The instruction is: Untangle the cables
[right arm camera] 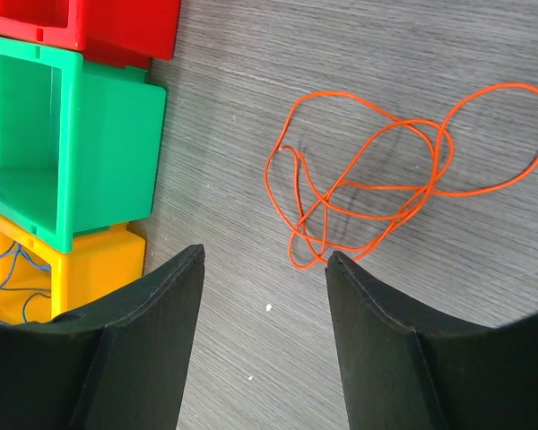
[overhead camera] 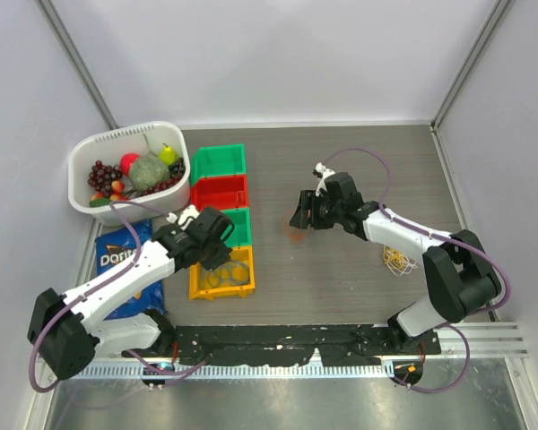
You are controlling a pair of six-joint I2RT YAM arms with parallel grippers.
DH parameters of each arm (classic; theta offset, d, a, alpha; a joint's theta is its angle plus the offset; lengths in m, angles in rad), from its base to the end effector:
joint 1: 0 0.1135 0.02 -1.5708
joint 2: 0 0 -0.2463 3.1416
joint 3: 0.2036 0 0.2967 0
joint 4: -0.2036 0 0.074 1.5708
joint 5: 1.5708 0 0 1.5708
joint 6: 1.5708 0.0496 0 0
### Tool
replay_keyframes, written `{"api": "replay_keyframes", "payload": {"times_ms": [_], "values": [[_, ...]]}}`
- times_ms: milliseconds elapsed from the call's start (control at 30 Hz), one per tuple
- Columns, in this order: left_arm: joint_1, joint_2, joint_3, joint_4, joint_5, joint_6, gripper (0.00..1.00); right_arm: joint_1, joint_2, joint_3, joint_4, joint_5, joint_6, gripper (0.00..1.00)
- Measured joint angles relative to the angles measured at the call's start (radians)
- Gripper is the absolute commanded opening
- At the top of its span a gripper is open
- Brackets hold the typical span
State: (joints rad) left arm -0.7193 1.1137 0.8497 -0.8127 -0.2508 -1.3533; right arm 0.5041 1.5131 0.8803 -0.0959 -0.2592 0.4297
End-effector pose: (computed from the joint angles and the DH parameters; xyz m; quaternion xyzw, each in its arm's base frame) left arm 0.2077 -0.1656 0.2092 -0.3289 0.9046 -0.1470 0.2280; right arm 0.3148 0.1882 0.1547 -0.0864 0.9024 0.2878 0.3088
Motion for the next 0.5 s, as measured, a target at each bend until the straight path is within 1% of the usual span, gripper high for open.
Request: {"api": "replay_keyframes", "payload": {"times_ms": [167, 333, 367, 400, 433, 467, 500], "values": [[0.018, 0.075, 0.003, -0.017, 0.078, 0.008, 0.00, 0.001, -0.010, -0.020, 0.014, 0.005, 0.011, 0.62], [0.038, 0.209, 0.017, -0.014, 0.152, 0.053, 0.00, 0.001, -0.024, -0.039, 0.013, 0.012, 0.018, 0.62], [0.039, 0.223, 0.018, -0.014, 0.161, 0.058, 0.03, 0.001, -0.027, -0.041, 0.014, 0.013, 0.018, 0.62], [0.039, 0.233, 0.019, -0.014, 0.170, 0.064, 0.19, 0.001, -0.029, -0.042, 0.014, 0.014, 0.018, 0.62], [0.039, 0.237, 0.020, -0.015, 0.176, 0.072, 0.39, 0.001, -0.031, -0.043, 0.014, 0.015, 0.018, 0.62], [0.039, 0.237, 0.022, -0.017, 0.180, 0.080, 0.51, 0.001, -0.031, -0.043, 0.014, 0.015, 0.018, 0.62], [0.039, 0.237, 0.028, -0.021, 0.183, 0.094, 0.60, 0.001, -0.032, -0.043, 0.014, 0.016, 0.018, 0.62]]}}
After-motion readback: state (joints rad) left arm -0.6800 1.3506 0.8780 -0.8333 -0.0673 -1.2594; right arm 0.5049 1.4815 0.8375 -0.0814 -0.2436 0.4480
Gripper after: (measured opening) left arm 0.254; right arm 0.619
